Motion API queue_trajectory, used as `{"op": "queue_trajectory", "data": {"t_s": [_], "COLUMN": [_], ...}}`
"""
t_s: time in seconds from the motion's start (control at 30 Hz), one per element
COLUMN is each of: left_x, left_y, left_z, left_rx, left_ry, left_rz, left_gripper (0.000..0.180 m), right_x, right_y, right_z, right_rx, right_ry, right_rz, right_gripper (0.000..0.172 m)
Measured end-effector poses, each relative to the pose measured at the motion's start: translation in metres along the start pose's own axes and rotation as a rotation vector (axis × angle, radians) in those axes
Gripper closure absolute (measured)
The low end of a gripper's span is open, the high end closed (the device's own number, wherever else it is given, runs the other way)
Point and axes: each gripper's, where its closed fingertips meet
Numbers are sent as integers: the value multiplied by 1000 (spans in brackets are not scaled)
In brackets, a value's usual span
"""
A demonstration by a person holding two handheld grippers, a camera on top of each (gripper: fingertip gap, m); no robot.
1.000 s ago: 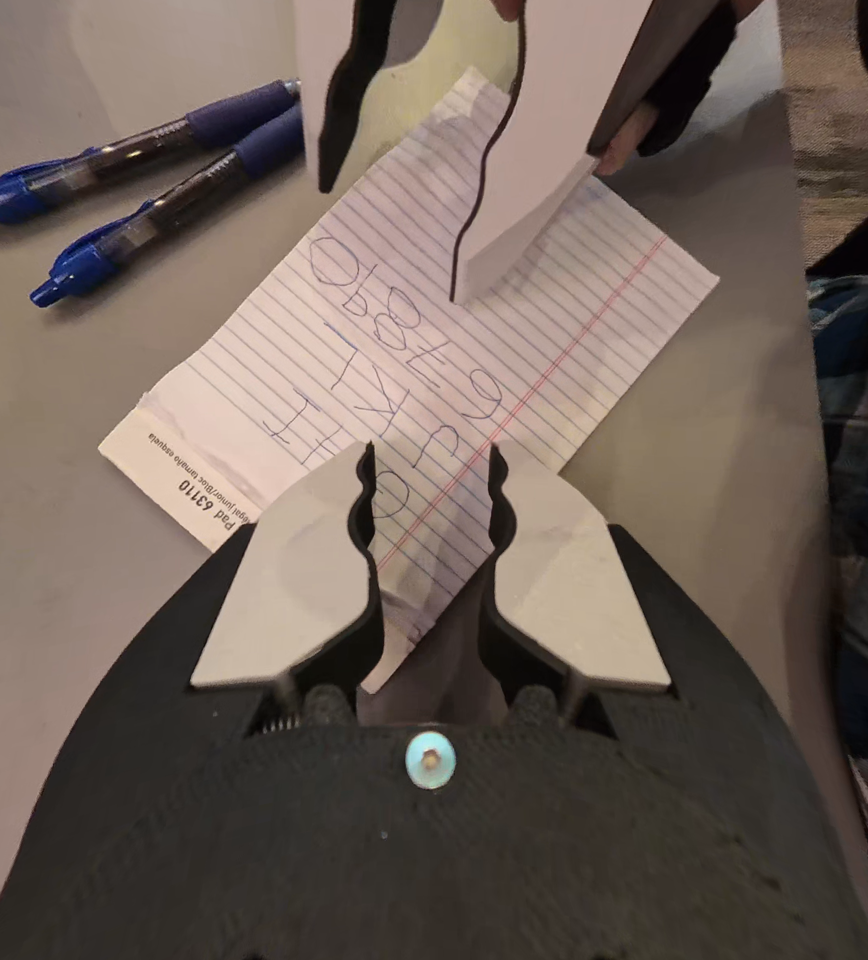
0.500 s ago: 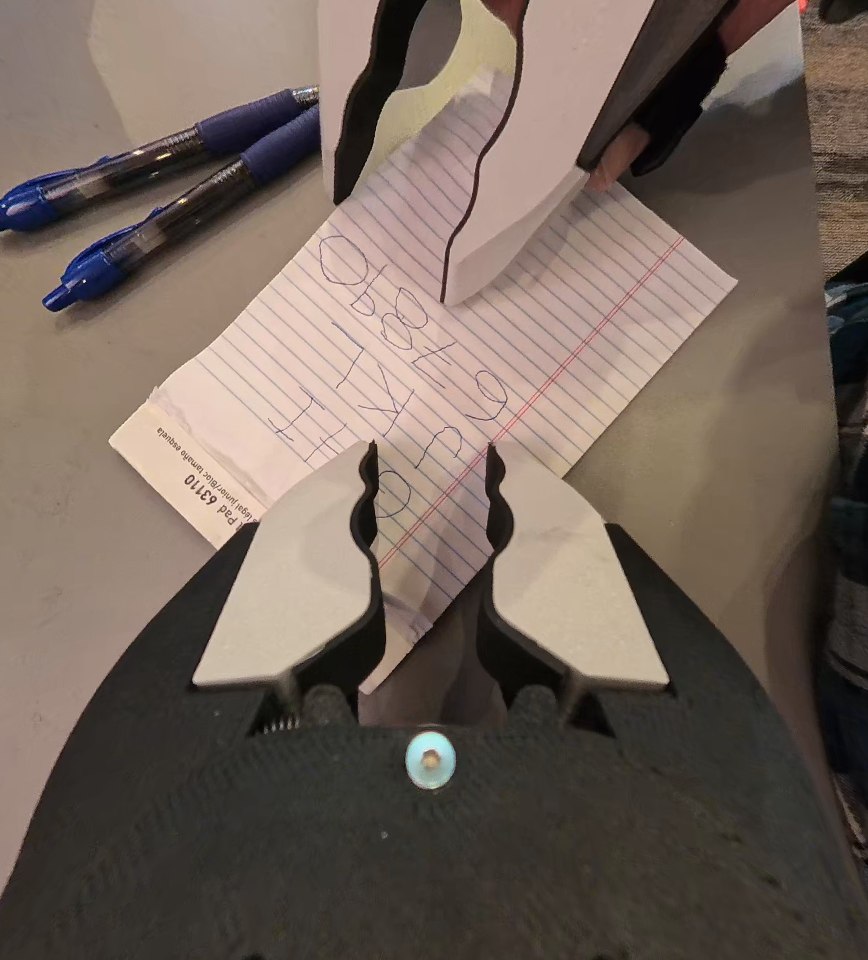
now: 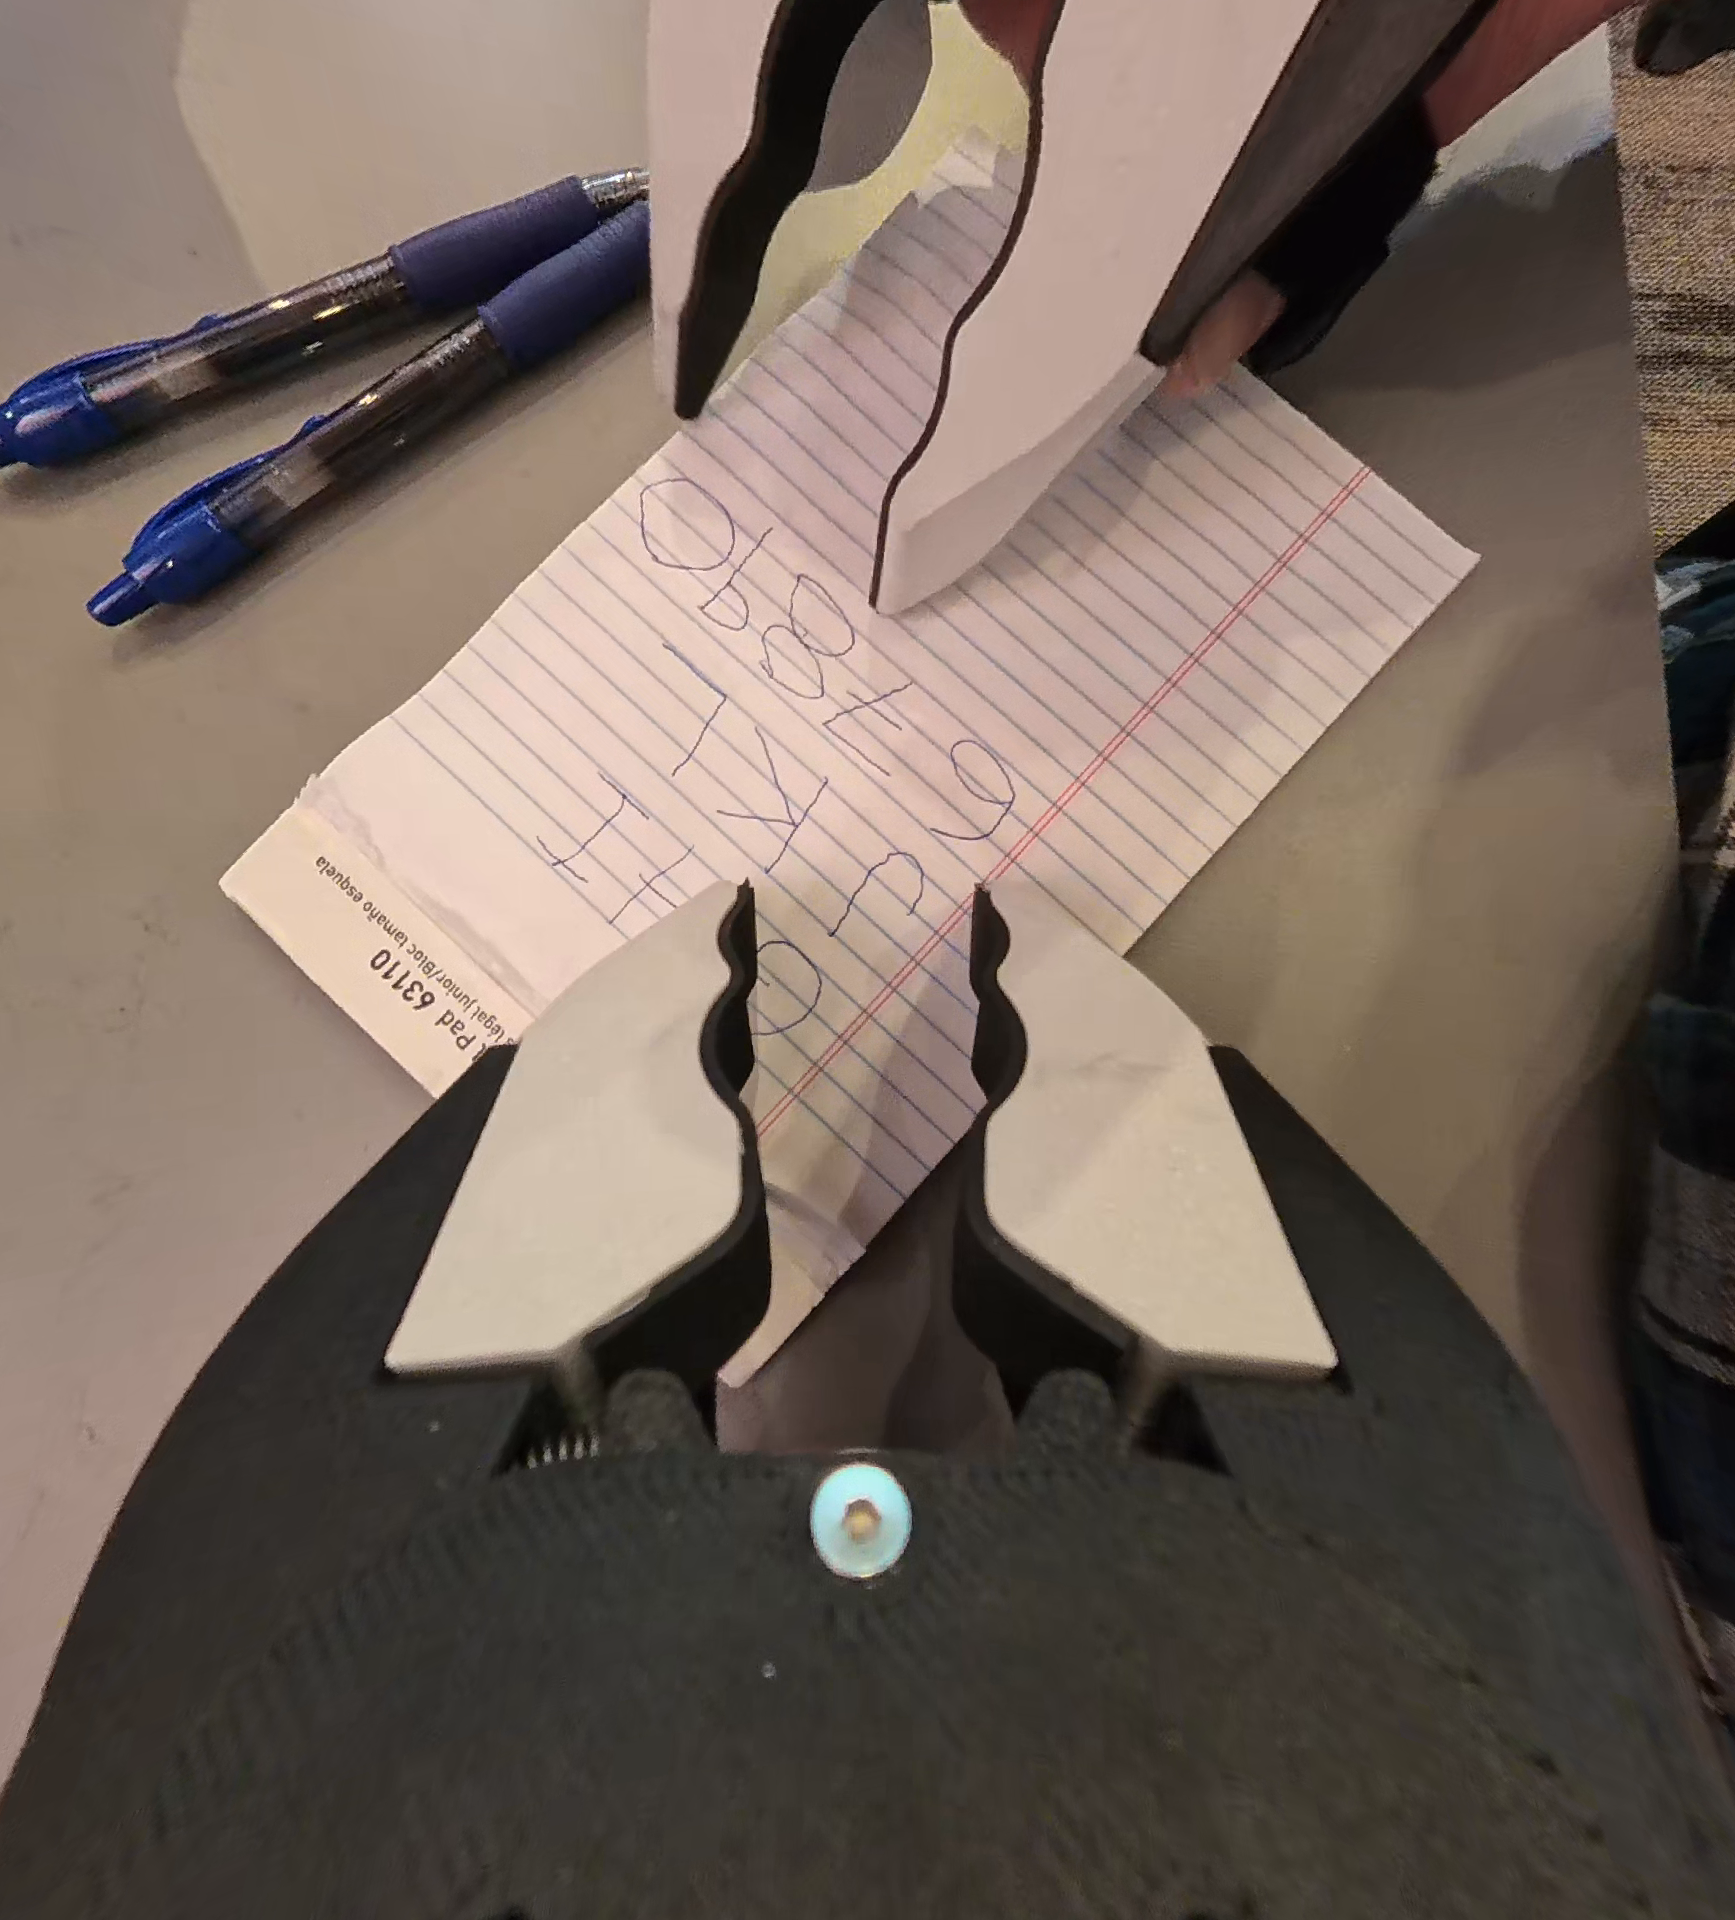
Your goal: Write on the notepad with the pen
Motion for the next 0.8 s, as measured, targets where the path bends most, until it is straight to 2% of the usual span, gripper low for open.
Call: {"op": "queue_trajectory", "data": {"t_s": [0.03,0.57,0.8], "left_x": [0,0,-1], "left_y": [0,0,-1], "left_z": [0,0,0], "left_rx": [1,1,2], "left_ry": [-2,-5,-7], "left_rz": [-2,-1,-2], "left_gripper": [141,141,141], "right_x": [0,1,3], "right_y": [0,0,1], "right_z": [1,0,1], "right_rx": [-5,-30,-94], "right_ry": [-4,26,111], "right_rz": [0,11,1], "right_gripper": [121,122,130]}}
Point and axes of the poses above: each gripper's, where its closed fingertips meet, y back along the fingers, x out of its top, z = x × y across the jaws, and after that the axes turned 1 degree about -y, right-handed
